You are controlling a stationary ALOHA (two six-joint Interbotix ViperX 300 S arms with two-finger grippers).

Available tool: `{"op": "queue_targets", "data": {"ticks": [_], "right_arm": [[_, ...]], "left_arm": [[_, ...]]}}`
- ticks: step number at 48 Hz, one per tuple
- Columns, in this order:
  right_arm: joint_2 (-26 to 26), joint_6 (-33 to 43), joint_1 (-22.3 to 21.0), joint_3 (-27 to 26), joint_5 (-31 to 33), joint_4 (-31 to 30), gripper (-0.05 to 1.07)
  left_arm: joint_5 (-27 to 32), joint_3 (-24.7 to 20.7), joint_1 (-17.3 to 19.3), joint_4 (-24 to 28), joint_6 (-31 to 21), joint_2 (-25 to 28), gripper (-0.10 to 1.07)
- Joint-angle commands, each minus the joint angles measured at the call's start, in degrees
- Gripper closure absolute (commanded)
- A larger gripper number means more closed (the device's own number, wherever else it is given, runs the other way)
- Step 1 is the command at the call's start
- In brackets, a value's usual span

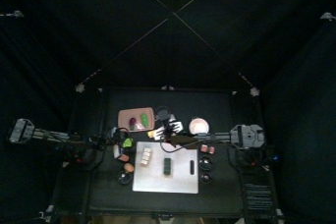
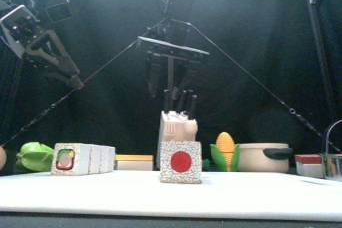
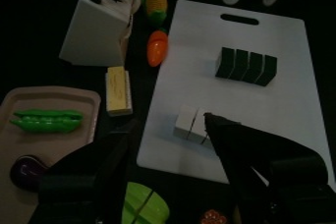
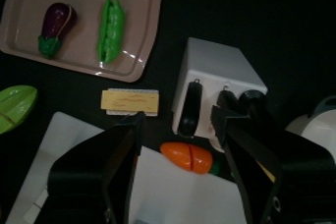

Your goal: Grab cleaver handle

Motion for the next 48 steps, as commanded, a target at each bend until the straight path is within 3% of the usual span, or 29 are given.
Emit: {"op": "queue_targets", "data": {"ticks": [1, 14, 48], "right_arm": [[-1.1, 0.0, -0.7, -1.4, 0.2, -0.4, 0.22], [-0.9, 0.1, -1.0, -1.4, 0.2, -0.4, 0.32], [1.6, 0.0, -1.1, -4.8, 3.3, -0.6, 0.44]], "left_arm": [[-0.2, -0.7, 0.0, 0.2, 0.1, 0.1, 0.07], [-0.2, -0.7, 0.1, 0.2, 0.1, 0.1, 0.07], [-0.2, -0.6, 0.2, 0.2, 0.1, 0.1, 0.07]]}}
